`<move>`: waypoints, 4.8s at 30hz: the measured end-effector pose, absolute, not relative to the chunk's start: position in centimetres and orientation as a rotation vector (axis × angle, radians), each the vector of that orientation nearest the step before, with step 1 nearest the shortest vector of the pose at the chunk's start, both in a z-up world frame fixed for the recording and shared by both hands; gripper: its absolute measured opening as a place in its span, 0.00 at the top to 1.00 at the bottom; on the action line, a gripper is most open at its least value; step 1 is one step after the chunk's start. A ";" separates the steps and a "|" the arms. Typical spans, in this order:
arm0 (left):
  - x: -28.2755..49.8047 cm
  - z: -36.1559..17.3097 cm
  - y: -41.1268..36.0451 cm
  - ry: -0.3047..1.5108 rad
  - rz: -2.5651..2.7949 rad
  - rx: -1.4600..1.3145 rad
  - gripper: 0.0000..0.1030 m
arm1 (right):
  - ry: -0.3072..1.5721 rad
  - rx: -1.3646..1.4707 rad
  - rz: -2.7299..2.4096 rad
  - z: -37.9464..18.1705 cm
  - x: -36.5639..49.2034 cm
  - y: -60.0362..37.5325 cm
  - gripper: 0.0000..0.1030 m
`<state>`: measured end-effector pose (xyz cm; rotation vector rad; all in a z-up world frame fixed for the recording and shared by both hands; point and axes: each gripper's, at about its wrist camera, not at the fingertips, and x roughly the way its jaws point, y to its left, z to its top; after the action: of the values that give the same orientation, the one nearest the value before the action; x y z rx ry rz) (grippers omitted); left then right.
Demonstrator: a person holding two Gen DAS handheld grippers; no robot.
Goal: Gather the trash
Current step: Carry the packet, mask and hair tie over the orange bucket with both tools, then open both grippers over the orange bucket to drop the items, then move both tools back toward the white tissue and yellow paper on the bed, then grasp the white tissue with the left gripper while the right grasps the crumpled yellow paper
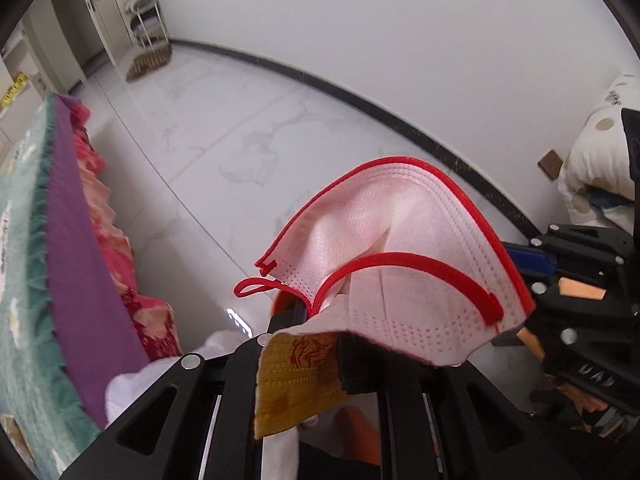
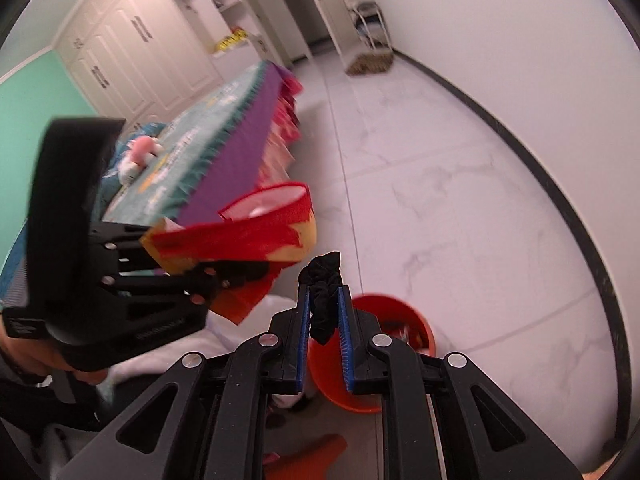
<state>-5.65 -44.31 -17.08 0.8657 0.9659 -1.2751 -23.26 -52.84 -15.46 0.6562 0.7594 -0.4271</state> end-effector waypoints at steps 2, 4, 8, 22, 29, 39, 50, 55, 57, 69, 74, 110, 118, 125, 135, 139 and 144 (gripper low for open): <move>-6.1 -18.1 -44.8 0.993 -1.276 0.886 0.87 | 0.784 0.687 -0.427 -17.2 -23.2 -53.2 0.86; -6.3 -19.1 -45.0 1.015 -1.269 0.900 0.86 | 0.799 0.700 -0.430 -18.3 -23.1 -53.6 0.86; -6.0 -20.7 -45.6 1.063 -1.266 0.913 0.82 | 0.832 0.735 -0.436 -20.8 -22.6 -54.3 0.84; -5.7 -21.8 -45.8 1.079 -1.216 0.938 0.60 | 0.877 0.764 -0.447 -23.9 -19.8 -55.6 0.68; -6.2 -21.6 -45.6 1.065 -1.224 0.944 0.46 | 0.861 0.749 -0.463 -22.8 -20.0 -55.5 0.68; -6.3 -20.9 -45.4 1.019 -1.233 0.941 0.24 | 0.852 0.750 -0.501 -21.9 -21.0 -56.0 0.67; -6.0 -20.9 -45.5 0.986 -1.197 0.959 0.12 | 0.843 0.734 -0.500 -21.1 -20.5 -55.8 0.67; -5.7 -21.1 -45.6 1.000 -1.187 0.948 0.12 | 0.847 0.731 -0.499 -21.0 -20.4 -55.9 0.67; -5.5 -21.1 -45.6 1.010 -1.187 0.941 0.12 | 0.848 0.729 -0.501 -21.0 -20.4 -55.9 0.67; -4.6 -18.8 -44.0 0.965 -1.183 0.881 0.12 | 0.834 0.703 -0.482 -19.4 -19.7 -55.2 0.67; -3.2 -15.8 -41.9 0.907 -1.147 0.799 0.12 | 0.803 0.649 -0.436 -16.6 -18.0 -54.0 0.67; 19.7 -7.0 -3.8 0.892 -0.319 0.170 0.12 | 0.787 0.107 0.455 -4.3 18.1 -18.8 0.62; 26.0 -8.2 1.0 0.923 -0.229 0.102 0.12 | 0.831 0.068 0.530 -5.9 26.9 -14.0 0.61; 31.7 -11.2 2.5 0.980 -0.193 0.073 0.12 | 0.877 0.043 0.546 -8.9 34.0 -12.5 0.61; 39.1 -14.7 3.6 1.019 -0.192 0.072 0.12 | 0.921 0.015 0.561 -13.8 42.7 -11.1 0.61; 40.8 -16.0 3.5 1.032 -0.225 0.109 0.12 | 0.942 -0.001 0.561 -15.6 45.4 -10.5 0.56; 42.4 -17.7 3.8 1.052 -0.293 0.132 0.12 | 0.944 -0.032 0.588 -17.4 48.1 -9.9 0.46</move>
<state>42.40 3.76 -17.67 0.1322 1.0515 -0.2926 48.07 -9.88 -17.36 -0.0324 0.9445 0.5885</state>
